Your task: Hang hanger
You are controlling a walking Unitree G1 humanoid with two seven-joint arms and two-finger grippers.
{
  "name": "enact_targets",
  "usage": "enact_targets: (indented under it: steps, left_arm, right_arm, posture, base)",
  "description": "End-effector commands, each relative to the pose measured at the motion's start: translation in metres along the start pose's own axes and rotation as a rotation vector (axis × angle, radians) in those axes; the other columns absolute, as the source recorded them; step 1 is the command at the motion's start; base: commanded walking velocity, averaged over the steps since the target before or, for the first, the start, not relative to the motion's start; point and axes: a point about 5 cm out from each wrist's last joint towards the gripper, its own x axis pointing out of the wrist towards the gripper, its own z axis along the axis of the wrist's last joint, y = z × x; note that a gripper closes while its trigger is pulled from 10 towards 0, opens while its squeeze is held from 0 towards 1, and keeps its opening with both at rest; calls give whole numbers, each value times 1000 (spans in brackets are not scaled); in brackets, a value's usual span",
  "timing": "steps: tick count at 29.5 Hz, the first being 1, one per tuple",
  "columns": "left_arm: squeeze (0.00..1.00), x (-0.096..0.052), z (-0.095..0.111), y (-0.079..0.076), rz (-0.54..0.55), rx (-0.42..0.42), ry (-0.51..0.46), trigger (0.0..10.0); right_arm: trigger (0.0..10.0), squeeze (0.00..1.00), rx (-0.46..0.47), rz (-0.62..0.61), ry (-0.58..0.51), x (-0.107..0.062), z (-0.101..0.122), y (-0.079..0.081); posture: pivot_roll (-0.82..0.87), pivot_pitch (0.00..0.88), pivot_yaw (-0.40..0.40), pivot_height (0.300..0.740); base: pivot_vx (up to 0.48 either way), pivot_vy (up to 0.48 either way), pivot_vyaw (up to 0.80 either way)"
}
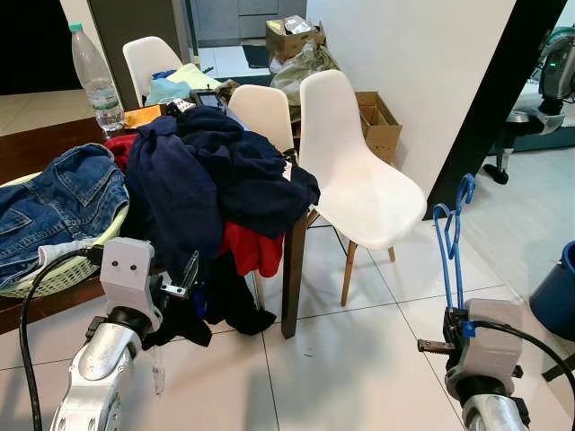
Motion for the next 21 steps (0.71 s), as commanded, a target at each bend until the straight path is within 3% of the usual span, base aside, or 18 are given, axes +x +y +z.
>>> enact_targets:
  steps: [1,21]
  left_arm:
    - [0,-1,4,3,4,5,-2,10000]
    - [0,3,5,1,2,-15,-2,10000]
  right_arm:
    - [10000,0,2,-5,2,0,3,1]
    - [10000,0,23,-12,4,8,9,6]
  posture:
    - [40,78,1,740]
    - [34,73,-4,740]
  base:
    - [0,0,0]
    - [0,0,0]
